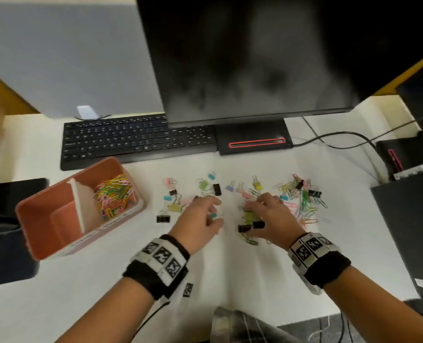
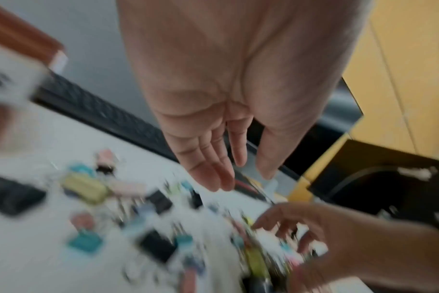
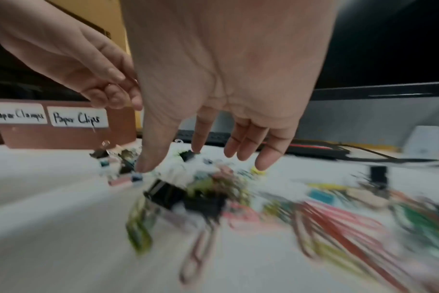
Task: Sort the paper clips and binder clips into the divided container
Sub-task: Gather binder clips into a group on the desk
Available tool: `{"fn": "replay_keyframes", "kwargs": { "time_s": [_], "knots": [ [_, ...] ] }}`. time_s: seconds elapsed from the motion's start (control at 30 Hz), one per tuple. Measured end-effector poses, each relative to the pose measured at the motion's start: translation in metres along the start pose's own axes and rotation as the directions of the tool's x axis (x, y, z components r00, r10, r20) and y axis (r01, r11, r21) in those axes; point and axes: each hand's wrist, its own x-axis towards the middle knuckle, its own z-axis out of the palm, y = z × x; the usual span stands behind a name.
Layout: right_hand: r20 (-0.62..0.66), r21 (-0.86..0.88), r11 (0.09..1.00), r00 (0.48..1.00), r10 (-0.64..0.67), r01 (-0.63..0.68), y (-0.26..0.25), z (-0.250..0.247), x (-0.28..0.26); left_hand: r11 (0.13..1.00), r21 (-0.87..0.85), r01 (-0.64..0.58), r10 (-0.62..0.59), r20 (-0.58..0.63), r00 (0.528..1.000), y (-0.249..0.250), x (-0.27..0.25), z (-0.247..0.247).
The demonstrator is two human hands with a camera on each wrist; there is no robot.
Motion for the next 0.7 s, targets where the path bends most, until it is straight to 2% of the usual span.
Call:
{"fn": "replay_keyframes", "kwargs": {
  "time_s": [0.1, 0.2, 0.27, 0.4, 0.5, 0.63, 0.7],
  "knots": [
    [0.068, 0.03, 1.0, 0.998, 0.007, -0.009, 0.025, 0.008, -0.001, 0.994, 0.109, 0.023, -0.035, 0.114, 0.993, 0.01, 0.021, 0.062],
    [0.056, 0.149, 0.988, 0.997, -0.045, 0.037, 0.035, 0.01, 0.005, 0.969, 0.221, 0.106, -0.12, 0.052, 0.991, 0.015, 0.038, 0.103],
    [0.035, 0.222, 0.973, 0.996, -0.079, 0.07, 0.041, 0.005, 0.008, 0.959, 0.25, 0.134, -0.135, -0.015, 0.991, 0.015, 0.045, 0.114],
    [0.016, 0.335, 0.936, 0.993, -0.118, 0.106, 0.06, -0.008, 0.009, 0.977, 0.158, 0.142, -0.138, -0.04, 0.99, 0.012, 0.047, 0.111],
    [-0.026, 0.351, 0.924, 0.988, -0.154, 0.153, 0.074, -0.025, 0.013, 0.987, 0.074, 0.139, -0.136, -0.047, 0.99, 0.01, 0.045, 0.102],
    [-0.111, 0.349, 0.927, 0.989, -0.102, 0.135, 0.086, -0.045, 0.036, 0.99, -0.015, 0.138, -0.139, -0.125, 0.982, 0.008, 0.046, 0.09],
    [-0.108, 0.362, 0.925, 0.991, -0.081, 0.116, 0.09, -0.047, 0.048, 0.984, -0.081, 0.157, -0.169, -0.174, 0.97, 0.009, 0.048, 0.084]
  ]
}}
